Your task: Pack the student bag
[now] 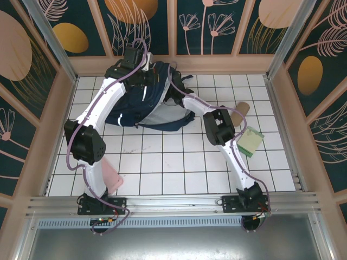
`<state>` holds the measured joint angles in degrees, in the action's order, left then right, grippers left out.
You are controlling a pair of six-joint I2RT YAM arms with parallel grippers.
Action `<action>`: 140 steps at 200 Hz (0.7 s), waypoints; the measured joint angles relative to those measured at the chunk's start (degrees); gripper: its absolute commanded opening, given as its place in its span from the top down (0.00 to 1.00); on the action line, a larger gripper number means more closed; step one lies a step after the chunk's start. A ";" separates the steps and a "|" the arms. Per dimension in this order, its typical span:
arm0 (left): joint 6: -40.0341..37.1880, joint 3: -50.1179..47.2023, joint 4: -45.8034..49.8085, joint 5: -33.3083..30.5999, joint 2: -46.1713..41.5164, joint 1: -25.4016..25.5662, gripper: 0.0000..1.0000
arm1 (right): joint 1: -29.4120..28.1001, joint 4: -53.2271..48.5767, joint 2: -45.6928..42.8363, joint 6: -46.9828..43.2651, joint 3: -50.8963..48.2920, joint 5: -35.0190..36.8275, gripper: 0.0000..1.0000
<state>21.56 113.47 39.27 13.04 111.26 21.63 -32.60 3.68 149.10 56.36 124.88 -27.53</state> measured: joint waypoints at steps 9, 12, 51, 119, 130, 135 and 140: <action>0.00 0.00 -0.02 0.00 0.00 0.00 1.00 | -0.02 -0.37 -1.09 -0.79 -1.20 0.24 0.48; -0.02 0.00 -0.02 -0.02 0.00 0.00 1.00 | -0.04 -0.63 -1.49 -1.16 -1.60 0.24 0.47; 0.00 0.00 -0.37 -0.26 0.00 -0.02 1.00 | -0.15 -7.48 -6.43 -4.70 -4.57 2.64 0.40; 0.00 -2.64 -3.30 0.57 -0.02 -0.24 1.00 | 0.09 -12.37 -20.65 -8.22 -22.05 7.85 0.30; 0.13 -3.67 -4.02 1.03 -0.02 -0.20 1.00 | 0.26 -11.58 -24.55 -8.31 -27.61 8.55 0.30; 0.15 -4.15 -4.44 1.33 -0.02 -0.20 1.00 | 0.33 -11.50 -26.16 -8.41 -29.77 8.87 0.30; 0.17 -4.66 -4.85 1.53 -0.04 -0.20 1.00 | 0.42 -11.15 -27.67 -8.52 -31.78 9.07 0.30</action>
<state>21.74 108.81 34.41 14.57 111.22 21.43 -32.18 -7.46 121.43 47.83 93.10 -18.46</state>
